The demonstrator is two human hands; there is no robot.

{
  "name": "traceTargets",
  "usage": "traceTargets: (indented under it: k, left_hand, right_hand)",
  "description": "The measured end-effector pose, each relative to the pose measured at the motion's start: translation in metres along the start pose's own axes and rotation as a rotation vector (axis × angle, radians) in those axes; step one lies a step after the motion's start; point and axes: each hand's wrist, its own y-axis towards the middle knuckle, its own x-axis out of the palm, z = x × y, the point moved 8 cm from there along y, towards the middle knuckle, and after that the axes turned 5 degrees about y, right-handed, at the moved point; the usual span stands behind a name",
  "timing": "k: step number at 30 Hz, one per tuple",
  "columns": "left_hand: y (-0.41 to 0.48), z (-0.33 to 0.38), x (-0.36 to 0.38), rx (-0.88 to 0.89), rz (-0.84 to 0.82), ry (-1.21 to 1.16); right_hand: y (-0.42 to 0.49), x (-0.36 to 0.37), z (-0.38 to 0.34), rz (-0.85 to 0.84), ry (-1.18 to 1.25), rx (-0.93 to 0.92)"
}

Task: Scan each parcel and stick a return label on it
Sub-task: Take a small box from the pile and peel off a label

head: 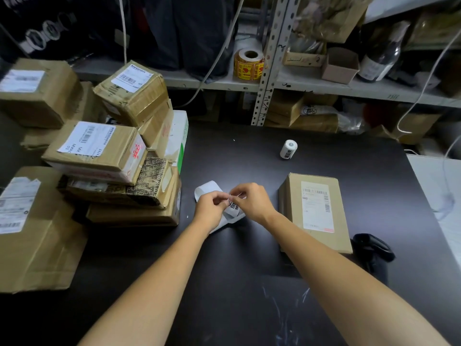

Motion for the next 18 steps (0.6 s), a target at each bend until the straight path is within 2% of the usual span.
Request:
traceTargets:
  k: [12,18]
  left_hand:
    - [-0.002,-0.022,-0.011,-0.086,-0.007,-0.056]
    - [-0.002,-0.043,-0.026,-0.149,0.082,-0.025]
  right_hand:
    - [0.004,0.016,-0.015,-0.067,-0.213,-0.090]
    - [0.007,-0.020,0.000,0.155,-0.013,0.066]
